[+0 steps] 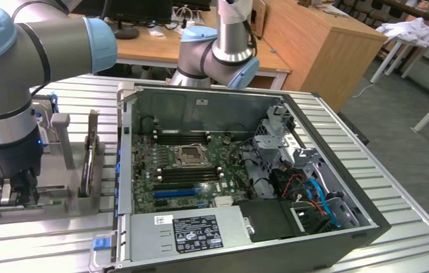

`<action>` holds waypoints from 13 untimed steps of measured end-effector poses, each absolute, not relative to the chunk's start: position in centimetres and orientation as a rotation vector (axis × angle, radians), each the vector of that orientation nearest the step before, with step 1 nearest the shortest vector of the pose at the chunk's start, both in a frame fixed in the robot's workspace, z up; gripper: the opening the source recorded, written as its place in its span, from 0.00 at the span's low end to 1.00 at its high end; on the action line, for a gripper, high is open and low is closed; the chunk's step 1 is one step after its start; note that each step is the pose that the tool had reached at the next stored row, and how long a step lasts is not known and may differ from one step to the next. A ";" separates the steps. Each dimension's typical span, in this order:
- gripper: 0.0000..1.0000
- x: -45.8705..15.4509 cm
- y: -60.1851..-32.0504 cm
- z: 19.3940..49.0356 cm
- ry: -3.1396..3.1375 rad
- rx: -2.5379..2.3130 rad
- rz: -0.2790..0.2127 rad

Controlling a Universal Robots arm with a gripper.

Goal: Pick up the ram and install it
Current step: 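Pick up the ram and move it above insertion slot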

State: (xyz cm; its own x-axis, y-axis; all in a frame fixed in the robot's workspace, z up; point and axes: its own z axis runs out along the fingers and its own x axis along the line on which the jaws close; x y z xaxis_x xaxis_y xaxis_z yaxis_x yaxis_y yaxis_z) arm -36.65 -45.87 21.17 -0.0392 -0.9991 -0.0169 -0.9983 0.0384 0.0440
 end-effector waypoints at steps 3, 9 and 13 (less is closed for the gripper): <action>0.12 -36.6 -45.9 21.6 -2.250 2.165 -0.068; 0.12 -36.6 -45.9 22.7 -2.250 2.165 -0.068; 0.12 -36.6 -45.9 23.6 -2.250 2.165 -0.068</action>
State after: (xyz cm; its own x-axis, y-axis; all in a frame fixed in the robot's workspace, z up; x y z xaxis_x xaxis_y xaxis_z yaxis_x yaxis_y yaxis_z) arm -36.64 -45.87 23.60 -0.0391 -0.9991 -0.0169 -0.9983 0.0384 0.0439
